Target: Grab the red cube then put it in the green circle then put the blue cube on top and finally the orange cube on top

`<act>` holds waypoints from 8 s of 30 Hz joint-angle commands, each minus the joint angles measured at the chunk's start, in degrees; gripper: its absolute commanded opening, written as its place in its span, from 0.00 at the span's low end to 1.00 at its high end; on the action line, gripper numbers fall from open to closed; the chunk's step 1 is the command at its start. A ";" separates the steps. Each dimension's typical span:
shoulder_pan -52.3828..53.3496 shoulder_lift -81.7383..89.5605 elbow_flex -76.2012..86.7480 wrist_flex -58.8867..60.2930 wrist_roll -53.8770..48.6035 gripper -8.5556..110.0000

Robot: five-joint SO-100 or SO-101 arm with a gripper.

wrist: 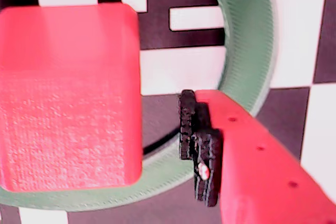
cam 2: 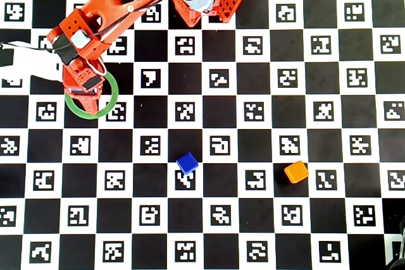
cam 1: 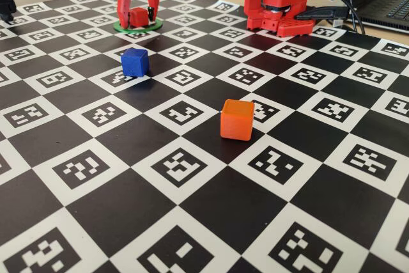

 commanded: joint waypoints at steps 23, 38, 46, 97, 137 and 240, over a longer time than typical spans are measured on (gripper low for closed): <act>-5.54 13.71 -23.03 19.34 10.02 0.38; -24.79 19.42 -32.26 28.21 47.55 0.37; -32.87 19.51 -32.17 27.42 58.71 0.37; -46.41 -2.02 -23.12 15.82 90.00 0.40; -48.34 -9.49 -18.90 4.22 95.63 0.39; -2.64 16.52 -18.02 21.01 8.96 0.14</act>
